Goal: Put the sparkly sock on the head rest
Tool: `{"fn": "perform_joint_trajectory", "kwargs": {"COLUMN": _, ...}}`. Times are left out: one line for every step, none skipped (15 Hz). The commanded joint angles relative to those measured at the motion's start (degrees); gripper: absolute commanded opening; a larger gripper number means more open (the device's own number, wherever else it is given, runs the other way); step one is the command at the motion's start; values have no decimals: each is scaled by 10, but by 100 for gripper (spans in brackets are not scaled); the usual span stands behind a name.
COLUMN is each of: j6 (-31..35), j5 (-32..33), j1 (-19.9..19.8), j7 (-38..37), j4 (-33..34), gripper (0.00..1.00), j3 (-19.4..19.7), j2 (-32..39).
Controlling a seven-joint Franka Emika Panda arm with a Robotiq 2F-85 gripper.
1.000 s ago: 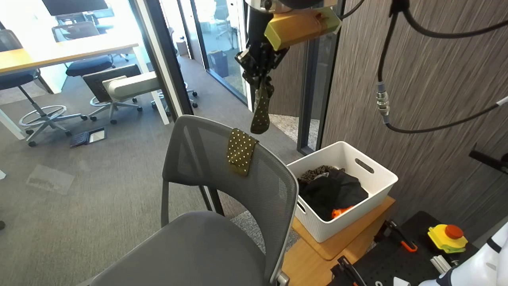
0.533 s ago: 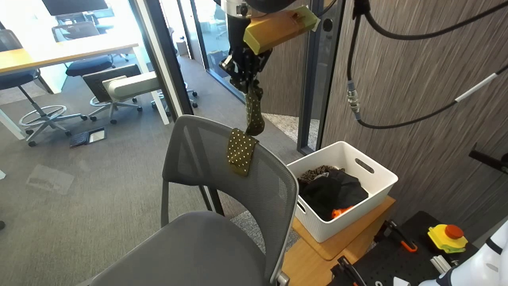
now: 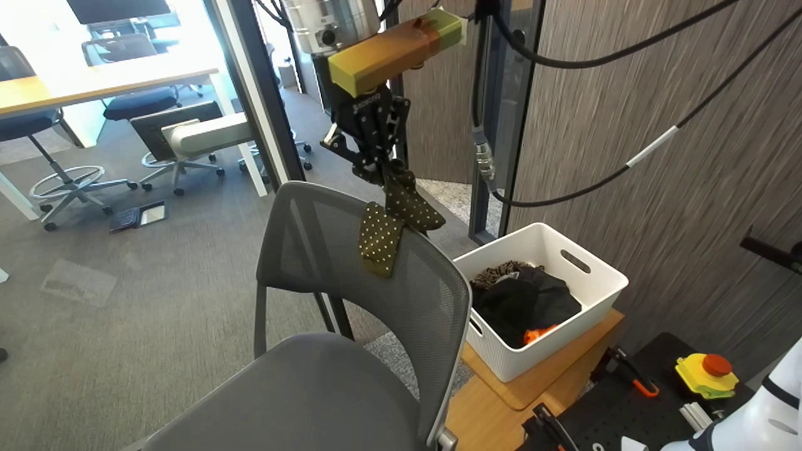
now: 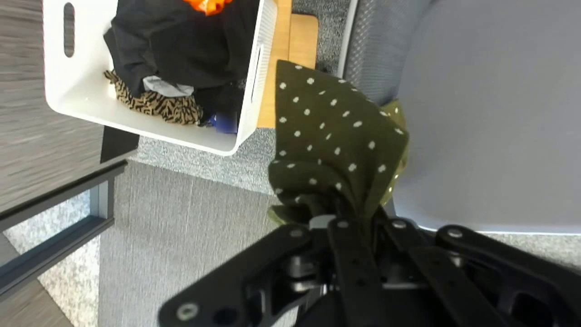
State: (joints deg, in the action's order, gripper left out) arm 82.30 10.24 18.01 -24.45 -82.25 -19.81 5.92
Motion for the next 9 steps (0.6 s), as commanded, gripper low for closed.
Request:
{"fn": "perform_joint_trajectory", "kwargs": {"j6": -91, "j5": 3, "j1": 43, "j7": -74, "j4": 131, "gripper": 7, "j3": 3, "j2": 76}}
{"fn": "perform_joint_trajectory", "kwargs": {"j6": -107, "j5": -2, "j1": 52, "j7": -93, "j4": 155, "gripper": 7, "j3": 7, "j2": 90}}
{"fn": "perform_joint_trajectory", "kwargs": {"j6": -120, "j5": -10, "j1": 58, "j7": -115, "j4": 179, "gripper": 7, "j3": 13, "j2": 101}}
{"fn": "perform_joint_trajectory", "kwargs": {"j6": -131, "j5": -14, "j1": 64, "j7": -133, "j4": 200, "gripper": 7, "j3": 18, "j2": 113}}
{"fn": "perform_joint_trajectory", "kwargs": {"j6": -139, "j5": -19, "j1": 67, "j7": -153, "j4": 218, "gripper": 7, "j3": 24, "j2": 121}}
{"fn": "perform_joint_trajectory", "kwargs": {"j6": -144, "j5": -24, "j1": 68, "j7": -173, "j4": 234, "gripper": 7, "j3": 31, "j2": 128}}
{"fn": "perform_joint_trajectory", "kwargs": {"j6": -137, "j5": -24, "j1": 68, "j7": -193, "j4": 243, "gripper": 7, "j3": 39, "j2": 131}}
{"fn": "perform_joint_trajectory", "kwargs": {"j6": -140, "j5": -22, "j1": 68, "j7": -205, "j4": 257, "gripper": 7, "j3": 46, "j2": 137}}
{"fn": "perform_joint_trajectory", "kwargs": {"j6": -131, "j5": -17, "j1": 69, "j7": -221, "j4": 262, "gripper": 7, "j3": 54, "j2": 140}}
